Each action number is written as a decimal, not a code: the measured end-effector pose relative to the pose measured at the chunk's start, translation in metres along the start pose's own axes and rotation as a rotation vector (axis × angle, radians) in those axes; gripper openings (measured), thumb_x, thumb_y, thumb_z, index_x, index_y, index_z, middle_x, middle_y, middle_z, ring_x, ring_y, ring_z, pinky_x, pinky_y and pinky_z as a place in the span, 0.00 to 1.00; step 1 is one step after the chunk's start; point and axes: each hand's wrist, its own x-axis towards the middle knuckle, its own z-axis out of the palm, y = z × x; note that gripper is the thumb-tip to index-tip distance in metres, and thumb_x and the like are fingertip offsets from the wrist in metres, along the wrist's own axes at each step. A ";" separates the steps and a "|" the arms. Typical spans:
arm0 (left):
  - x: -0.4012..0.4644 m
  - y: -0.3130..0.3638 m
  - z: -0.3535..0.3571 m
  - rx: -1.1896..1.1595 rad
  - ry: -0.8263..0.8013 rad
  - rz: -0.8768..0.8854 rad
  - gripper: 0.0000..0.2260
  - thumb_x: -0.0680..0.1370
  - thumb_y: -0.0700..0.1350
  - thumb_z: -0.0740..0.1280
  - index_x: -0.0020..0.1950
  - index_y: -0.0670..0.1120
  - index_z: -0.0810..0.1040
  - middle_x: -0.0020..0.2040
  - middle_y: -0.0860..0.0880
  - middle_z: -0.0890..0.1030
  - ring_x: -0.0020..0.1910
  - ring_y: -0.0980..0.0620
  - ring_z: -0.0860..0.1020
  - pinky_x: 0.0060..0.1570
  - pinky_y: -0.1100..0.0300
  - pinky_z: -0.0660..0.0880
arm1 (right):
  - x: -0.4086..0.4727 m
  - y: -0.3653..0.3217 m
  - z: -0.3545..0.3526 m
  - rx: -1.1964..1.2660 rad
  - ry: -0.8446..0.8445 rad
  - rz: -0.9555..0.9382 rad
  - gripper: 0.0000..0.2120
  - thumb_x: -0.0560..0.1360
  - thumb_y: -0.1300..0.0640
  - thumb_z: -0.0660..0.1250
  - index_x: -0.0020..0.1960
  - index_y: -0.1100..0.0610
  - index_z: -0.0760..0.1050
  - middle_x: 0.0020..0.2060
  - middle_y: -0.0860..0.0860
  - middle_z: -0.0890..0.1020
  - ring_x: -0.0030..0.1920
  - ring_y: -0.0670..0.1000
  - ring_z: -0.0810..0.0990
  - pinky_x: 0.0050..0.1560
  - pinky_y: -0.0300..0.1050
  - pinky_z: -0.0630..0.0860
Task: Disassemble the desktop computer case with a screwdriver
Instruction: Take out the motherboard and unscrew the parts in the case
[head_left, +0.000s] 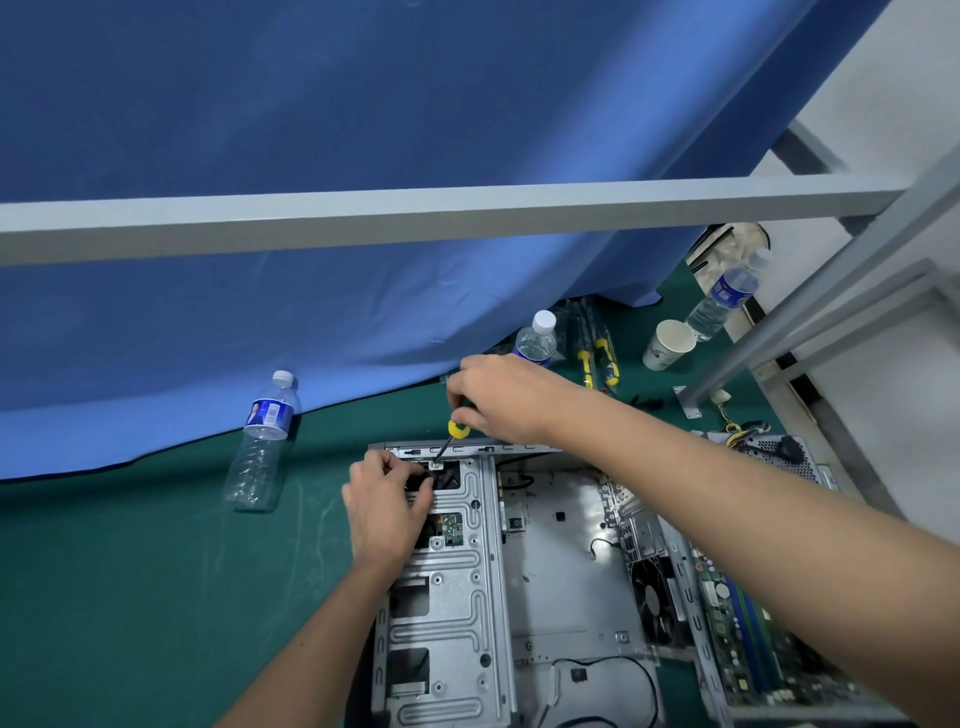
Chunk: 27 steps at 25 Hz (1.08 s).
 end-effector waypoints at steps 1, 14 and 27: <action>0.000 0.000 0.001 0.004 0.007 0.000 0.07 0.73 0.50 0.74 0.49 0.50 0.85 0.48 0.53 0.70 0.50 0.49 0.68 0.49 0.56 0.61 | 0.001 0.000 -0.001 -0.011 -0.002 -0.008 0.09 0.80 0.53 0.62 0.53 0.57 0.77 0.50 0.54 0.75 0.49 0.56 0.77 0.47 0.47 0.69; 0.002 0.004 -0.002 -0.017 -0.006 -0.037 0.06 0.73 0.50 0.74 0.49 0.53 0.85 0.47 0.53 0.71 0.50 0.48 0.70 0.50 0.54 0.65 | -0.002 0.004 0.000 0.035 0.020 0.020 0.11 0.81 0.52 0.60 0.52 0.58 0.78 0.49 0.54 0.76 0.47 0.57 0.77 0.51 0.50 0.73; 0.002 0.005 -0.002 0.012 -0.004 -0.041 0.07 0.74 0.51 0.74 0.49 0.53 0.85 0.48 0.53 0.71 0.50 0.49 0.70 0.50 0.54 0.65 | -0.001 0.006 0.004 0.029 0.045 0.008 0.11 0.81 0.52 0.61 0.52 0.58 0.78 0.48 0.54 0.75 0.47 0.57 0.77 0.49 0.49 0.73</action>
